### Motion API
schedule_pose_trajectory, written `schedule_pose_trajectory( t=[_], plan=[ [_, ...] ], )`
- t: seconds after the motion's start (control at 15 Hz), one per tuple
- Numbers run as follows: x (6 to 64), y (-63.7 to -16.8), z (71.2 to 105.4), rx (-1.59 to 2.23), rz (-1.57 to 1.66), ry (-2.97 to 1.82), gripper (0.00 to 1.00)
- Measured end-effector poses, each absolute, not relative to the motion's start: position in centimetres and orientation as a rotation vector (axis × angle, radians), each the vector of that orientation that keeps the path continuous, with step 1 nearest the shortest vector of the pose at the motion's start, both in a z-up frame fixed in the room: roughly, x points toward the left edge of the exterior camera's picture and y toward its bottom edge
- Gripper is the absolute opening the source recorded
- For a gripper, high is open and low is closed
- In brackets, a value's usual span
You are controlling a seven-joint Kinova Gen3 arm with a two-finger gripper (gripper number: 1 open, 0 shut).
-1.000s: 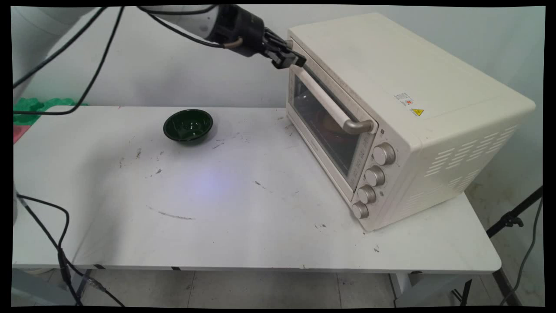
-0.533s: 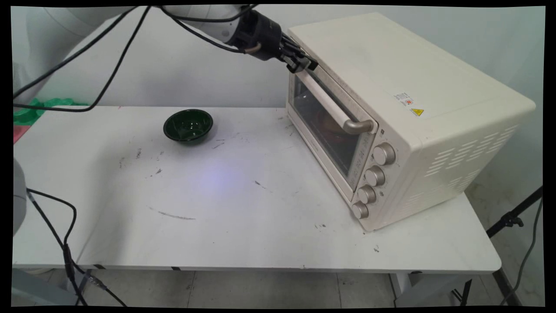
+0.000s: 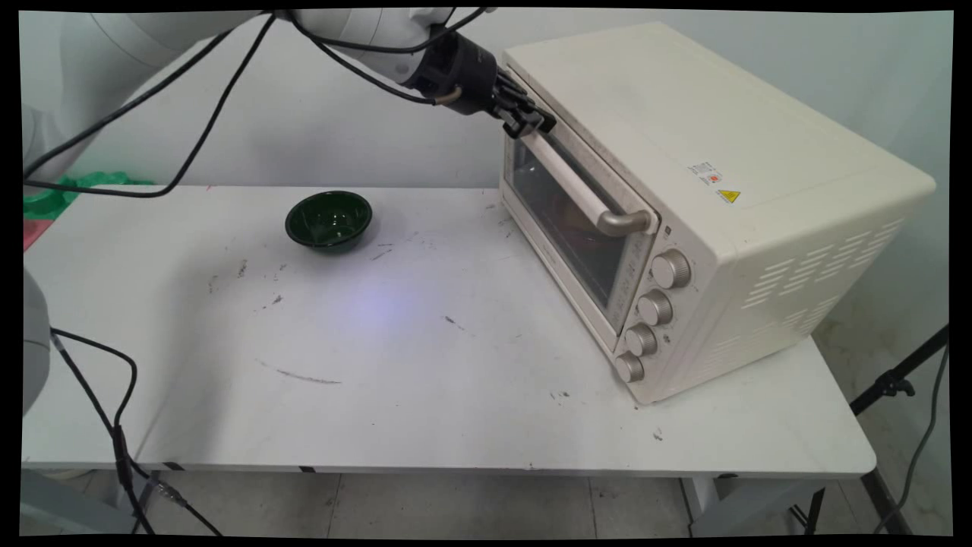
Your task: Open the oven
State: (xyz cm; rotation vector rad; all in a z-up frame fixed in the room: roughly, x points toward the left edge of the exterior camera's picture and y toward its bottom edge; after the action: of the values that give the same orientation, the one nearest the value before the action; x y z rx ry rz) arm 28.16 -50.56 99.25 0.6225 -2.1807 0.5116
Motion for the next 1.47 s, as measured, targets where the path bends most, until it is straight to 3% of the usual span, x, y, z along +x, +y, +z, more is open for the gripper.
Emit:
schedule_pose_trajectory(
  t=[1.47],
  plan=[
    [34.6, -47.3, 96.2, 0.71, 0.452, -2.24, 0.0]
  ],
)
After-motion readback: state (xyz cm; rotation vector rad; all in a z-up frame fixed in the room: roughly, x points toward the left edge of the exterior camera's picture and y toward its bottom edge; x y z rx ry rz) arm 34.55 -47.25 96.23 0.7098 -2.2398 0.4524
